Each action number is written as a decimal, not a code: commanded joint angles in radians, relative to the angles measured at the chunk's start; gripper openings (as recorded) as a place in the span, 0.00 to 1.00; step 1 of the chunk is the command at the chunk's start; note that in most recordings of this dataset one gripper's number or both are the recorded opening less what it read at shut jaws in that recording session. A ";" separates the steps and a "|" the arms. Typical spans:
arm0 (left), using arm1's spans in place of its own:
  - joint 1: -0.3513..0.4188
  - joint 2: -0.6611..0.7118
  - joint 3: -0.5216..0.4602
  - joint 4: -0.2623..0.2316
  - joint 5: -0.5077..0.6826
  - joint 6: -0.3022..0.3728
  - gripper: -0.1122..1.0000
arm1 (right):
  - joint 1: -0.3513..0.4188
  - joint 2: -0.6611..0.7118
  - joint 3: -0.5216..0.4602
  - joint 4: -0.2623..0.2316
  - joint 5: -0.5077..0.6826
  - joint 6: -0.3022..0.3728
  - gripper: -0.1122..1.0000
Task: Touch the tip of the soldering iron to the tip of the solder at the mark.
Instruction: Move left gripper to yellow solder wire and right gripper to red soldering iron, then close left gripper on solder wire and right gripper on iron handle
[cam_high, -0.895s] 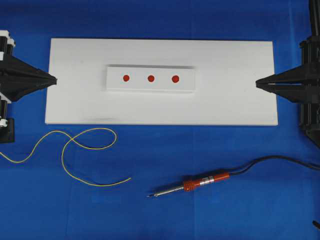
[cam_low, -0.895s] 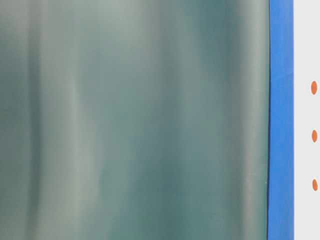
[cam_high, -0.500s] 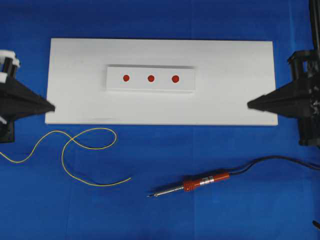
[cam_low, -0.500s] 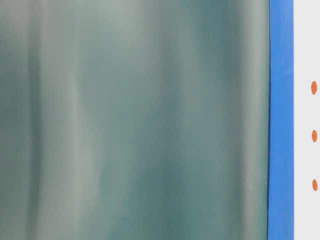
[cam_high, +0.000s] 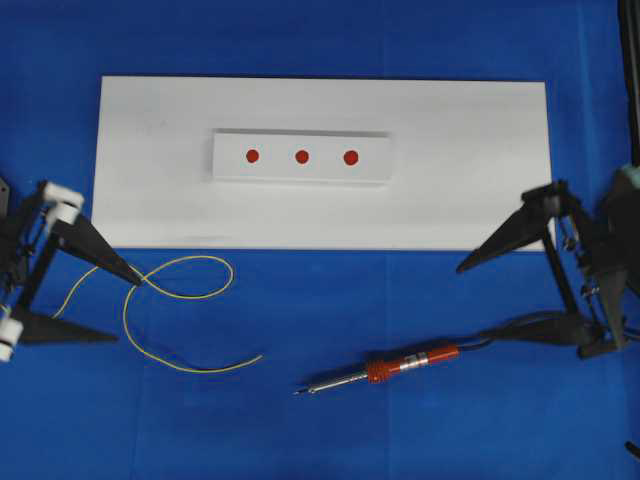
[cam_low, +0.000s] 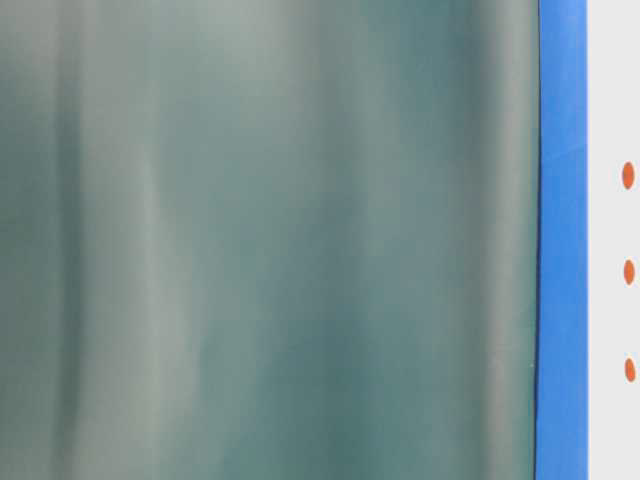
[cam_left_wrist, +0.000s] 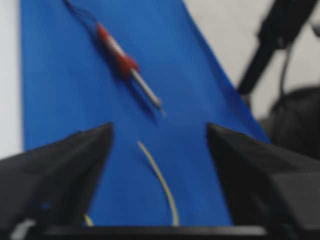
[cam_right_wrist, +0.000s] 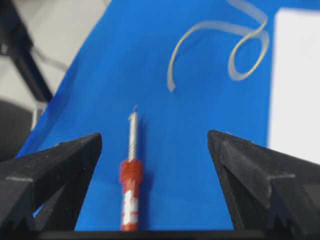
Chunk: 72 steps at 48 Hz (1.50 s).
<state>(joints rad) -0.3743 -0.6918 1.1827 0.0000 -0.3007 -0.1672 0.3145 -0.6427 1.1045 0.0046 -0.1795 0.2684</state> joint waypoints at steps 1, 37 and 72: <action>-0.034 0.060 -0.015 0.000 -0.020 -0.012 0.83 | 0.028 0.046 -0.025 0.014 -0.032 0.005 0.89; -0.141 0.716 -0.055 -0.006 -0.472 -0.018 0.81 | 0.196 0.695 -0.069 0.321 -0.453 -0.012 0.87; -0.144 0.862 -0.126 -0.021 -0.408 -0.018 0.58 | 0.206 0.808 -0.110 0.331 -0.485 -0.055 0.73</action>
<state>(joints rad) -0.5262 0.1779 1.0707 -0.0184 -0.7271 -0.1841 0.5185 0.1779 1.0063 0.3344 -0.6581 0.2178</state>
